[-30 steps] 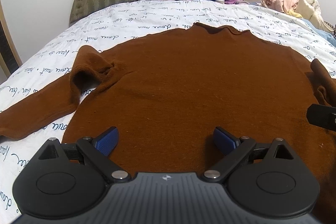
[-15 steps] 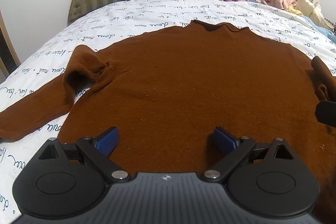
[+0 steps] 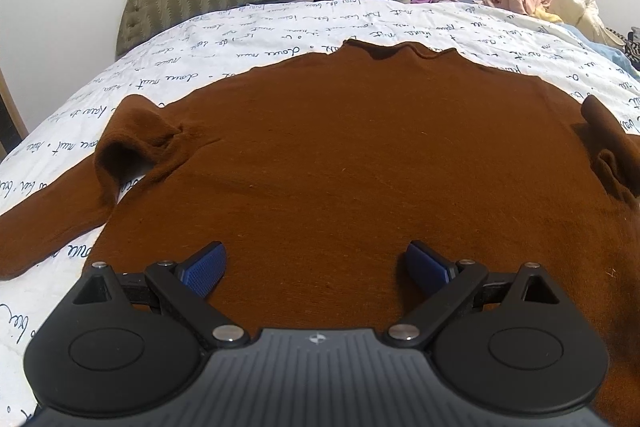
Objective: Fold small clothes
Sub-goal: 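Grasp the cuff of the sweater sleeve nearest the right gripper and lift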
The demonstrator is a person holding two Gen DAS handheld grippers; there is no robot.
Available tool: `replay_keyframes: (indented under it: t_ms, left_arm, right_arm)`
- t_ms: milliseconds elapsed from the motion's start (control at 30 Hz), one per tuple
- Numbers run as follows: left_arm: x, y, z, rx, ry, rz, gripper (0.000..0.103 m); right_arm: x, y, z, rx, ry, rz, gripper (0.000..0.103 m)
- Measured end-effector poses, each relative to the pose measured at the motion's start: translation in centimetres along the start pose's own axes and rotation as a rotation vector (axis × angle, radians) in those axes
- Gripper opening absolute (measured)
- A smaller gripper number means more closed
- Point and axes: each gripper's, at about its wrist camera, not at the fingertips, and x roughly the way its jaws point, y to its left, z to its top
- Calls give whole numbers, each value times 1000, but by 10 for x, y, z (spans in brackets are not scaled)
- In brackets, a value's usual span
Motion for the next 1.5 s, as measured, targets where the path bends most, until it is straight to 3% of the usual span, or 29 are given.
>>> replay_keyframes:
  t_ms: [167,300,400,567,700,800,833,867,900,967,1033,1167,1400,1500]
  left_arm:
    - [3,-3,-3,7,-4,6,98]
    - [4,-6,-6,15,-19,18,99]
    - [5,-7,-8,15,-26,24,100]
    - [6,-4,-9,-3,-27,16,102]
    - [7,0,-10,-26,-24,0,103]
    - [7,-1,-10,-27,-26,2,103]
    - [7,-2,-10,-25,-26,4,103]
    - [8,-3,-10,-23,-27,6,103]
    - [8,-3,-11,-23,-28,6,103]
    - [7,-3,-11,-25,-29,5,103]
    - [7,-2,-11,-29,-29,1,103]
    - [7,-2,-12,-30,-29,0,103]
    - [1,-15,-13,33,-56,61,103]
    - [0,-13,-12,33,-53,56,103]
  right_arm:
    - [-15,-83,15,241,-84,-86,103]
    - [-28,-140,28,320,-191,-239,103]
    - [-26,-186,36,418,-228,-293,98]
    - [-1,-252,35,657,-226,-221,87]
    - [19,-271,33,770,-257,-141,83]
    - [28,-273,39,787,-267,-119,67]
    - [30,-277,42,794,-262,-113,57]
    - [32,-278,44,798,-252,-106,45]
    - [35,-279,45,797,-241,-101,42]
    - [40,-277,48,780,-216,-124,20]
    - [39,-273,49,758,-212,-164,12]
    - [22,-265,53,692,-263,-262,11]
    - [-13,-221,79,305,-381,-647,11]
    - [-32,-199,87,204,-467,-747,11]
